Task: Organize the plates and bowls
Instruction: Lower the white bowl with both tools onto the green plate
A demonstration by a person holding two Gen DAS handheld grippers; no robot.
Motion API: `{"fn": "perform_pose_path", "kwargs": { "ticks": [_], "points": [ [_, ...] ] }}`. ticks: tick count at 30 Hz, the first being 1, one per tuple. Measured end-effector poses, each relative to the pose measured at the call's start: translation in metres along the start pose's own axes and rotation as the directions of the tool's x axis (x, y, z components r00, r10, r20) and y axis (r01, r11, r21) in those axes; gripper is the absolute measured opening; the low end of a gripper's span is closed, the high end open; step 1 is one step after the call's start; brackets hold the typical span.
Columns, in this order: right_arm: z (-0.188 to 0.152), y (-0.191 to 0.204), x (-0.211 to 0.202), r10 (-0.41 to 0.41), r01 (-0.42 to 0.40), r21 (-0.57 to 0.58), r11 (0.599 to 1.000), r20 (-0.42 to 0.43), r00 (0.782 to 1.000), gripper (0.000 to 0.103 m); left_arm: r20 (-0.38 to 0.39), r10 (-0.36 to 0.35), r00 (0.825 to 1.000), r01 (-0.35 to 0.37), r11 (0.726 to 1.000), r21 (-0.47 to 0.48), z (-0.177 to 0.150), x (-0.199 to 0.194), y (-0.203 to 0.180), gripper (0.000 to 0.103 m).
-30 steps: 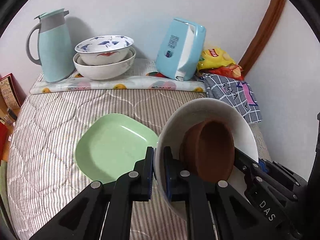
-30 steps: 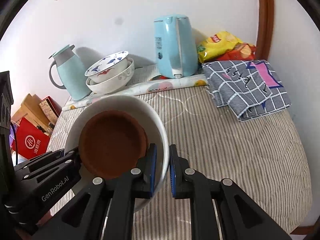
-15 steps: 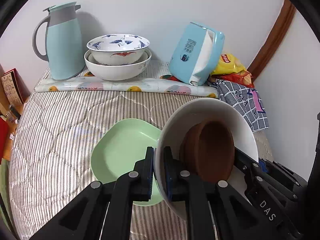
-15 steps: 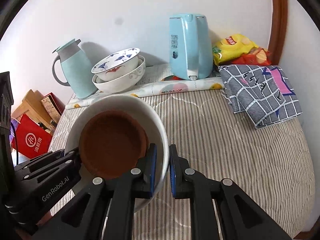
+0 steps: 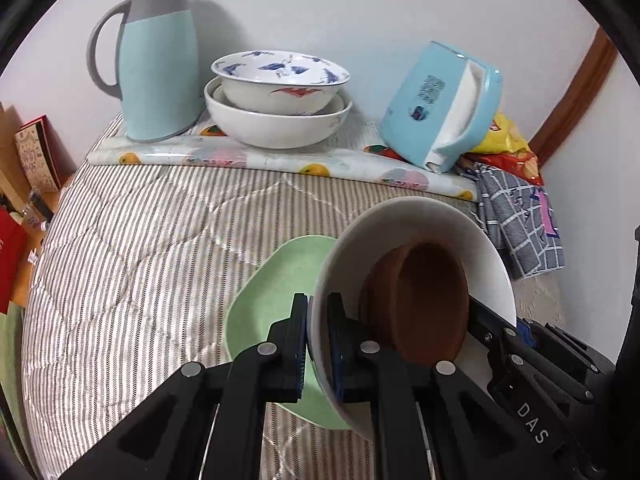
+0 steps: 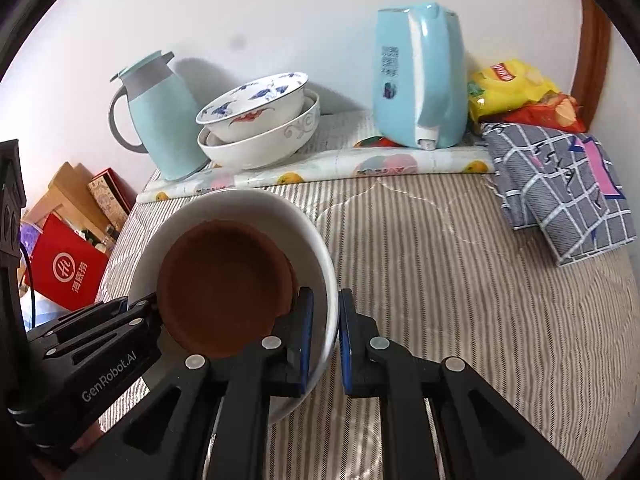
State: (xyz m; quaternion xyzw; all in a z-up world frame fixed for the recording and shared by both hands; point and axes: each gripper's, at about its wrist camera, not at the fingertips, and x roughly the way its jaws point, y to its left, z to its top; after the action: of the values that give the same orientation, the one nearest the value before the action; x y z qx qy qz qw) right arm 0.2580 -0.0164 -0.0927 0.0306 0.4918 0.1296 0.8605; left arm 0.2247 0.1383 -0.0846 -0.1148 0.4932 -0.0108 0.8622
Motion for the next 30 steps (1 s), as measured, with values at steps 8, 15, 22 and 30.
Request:
{"fn": "perform_pose_path", "kwargs": {
  "ticks": [8, 15, 22, 30],
  "points": [
    [0.004, 0.008, 0.021, 0.010, -0.010, -0.018, 1.000, -0.029, 1.000, 0.012, -0.028, 0.020, 0.999, -0.020, 1.000, -0.022, 0.000, 0.017, 0.012, 0.010],
    [0.003, 0.010, 0.040, 0.021, -0.023, -0.020, 1.000, -0.064, 0.998, 0.012, -0.054, 0.030, 0.998, -0.032, 0.999, -0.037, -0.001, 0.030, 0.021, 0.010],
    [0.001, 0.014, 0.055, 0.024, -0.026, -0.025, 0.999, -0.091, 0.996, 0.012, -0.074, 0.034, 0.997, -0.037, 0.998, -0.049, -0.002, 0.041, 0.027, 0.010],
    [0.001, 0.013, 0.069, 0.024, -0.027, -0.025, 0.999, -0.125, 0.992, 0.012, -0.094, 0.037, 0.995, -0.042, 0.998, -0.053, -0.003, 0.052, 0.029, 0.010]
  ]
}}
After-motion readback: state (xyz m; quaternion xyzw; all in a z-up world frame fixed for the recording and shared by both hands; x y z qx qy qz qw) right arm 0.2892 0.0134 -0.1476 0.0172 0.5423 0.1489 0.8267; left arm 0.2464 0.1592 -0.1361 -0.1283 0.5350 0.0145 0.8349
